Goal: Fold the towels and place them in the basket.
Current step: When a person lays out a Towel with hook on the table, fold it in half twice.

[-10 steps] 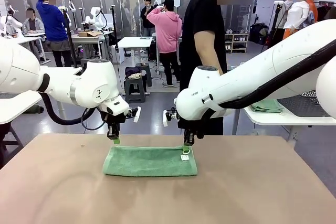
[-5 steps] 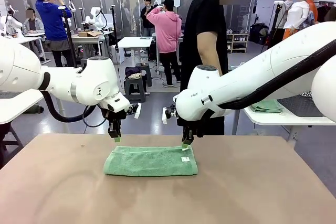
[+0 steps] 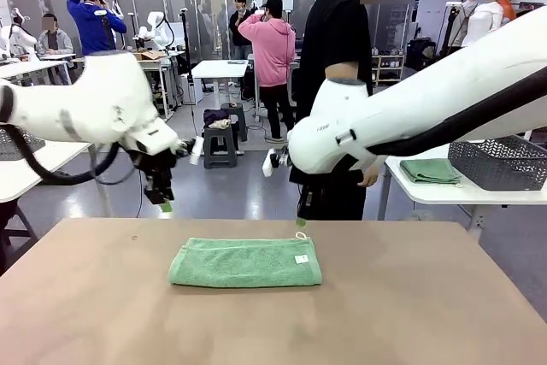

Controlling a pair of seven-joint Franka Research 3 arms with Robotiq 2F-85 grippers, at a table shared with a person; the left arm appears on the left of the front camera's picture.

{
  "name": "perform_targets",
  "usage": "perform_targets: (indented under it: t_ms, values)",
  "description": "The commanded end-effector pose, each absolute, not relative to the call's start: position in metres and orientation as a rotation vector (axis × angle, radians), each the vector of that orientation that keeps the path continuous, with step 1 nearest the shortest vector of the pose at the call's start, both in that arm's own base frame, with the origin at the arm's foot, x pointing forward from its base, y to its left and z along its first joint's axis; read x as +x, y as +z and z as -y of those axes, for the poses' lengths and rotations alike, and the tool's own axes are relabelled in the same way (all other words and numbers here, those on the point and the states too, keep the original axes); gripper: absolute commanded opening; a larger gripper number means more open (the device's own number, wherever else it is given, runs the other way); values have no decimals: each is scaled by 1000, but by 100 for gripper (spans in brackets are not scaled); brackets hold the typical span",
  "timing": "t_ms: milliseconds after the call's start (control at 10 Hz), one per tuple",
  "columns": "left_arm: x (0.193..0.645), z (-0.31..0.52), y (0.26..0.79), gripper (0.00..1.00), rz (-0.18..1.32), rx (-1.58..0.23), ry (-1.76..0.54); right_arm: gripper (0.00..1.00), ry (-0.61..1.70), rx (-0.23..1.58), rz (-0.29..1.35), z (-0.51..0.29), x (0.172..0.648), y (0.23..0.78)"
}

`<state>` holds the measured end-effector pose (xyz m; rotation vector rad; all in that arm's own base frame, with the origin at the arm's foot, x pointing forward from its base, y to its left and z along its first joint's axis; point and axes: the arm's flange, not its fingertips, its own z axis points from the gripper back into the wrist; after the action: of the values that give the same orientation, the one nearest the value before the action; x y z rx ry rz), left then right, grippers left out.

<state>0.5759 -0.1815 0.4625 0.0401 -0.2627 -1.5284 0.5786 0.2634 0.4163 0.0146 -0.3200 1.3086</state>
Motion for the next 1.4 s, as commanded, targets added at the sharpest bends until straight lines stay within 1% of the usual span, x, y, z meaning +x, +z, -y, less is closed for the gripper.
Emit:
perform_targets:
  t_ms: [0,200,300,600,700,800,900,1000,1300]
  values:
    - [531,135,489,42,339,-67,-1564,49,936,6,393,-242,518,462]
    - [516,104,502,42,444,-159,-1581,49,735,44,421,-224,484,482]
    - [509,88,504,42,495,-215,-1591,49,629,66,399,-213,467,486]
    - [503,57,501,42,568,-306,-1534,49,492,144,332,-197,449,485]
    - [501,52,500,42,579,-315,-1528,49,484,134,332,-198,448,485]
    - [499,50,498,42,567,-312,-1515,49,497,50,344,-198,450,483]
    - [498,53,493,42,549,-314,-1526,49,517,109,333,-193,451,483]
    - [507,50,498,42,556,-289,-1509,49,517,109,333,-193,451,483]
    - [507,50,498,42,556,-289,-1509,49,517,109,333,-193,451,483]
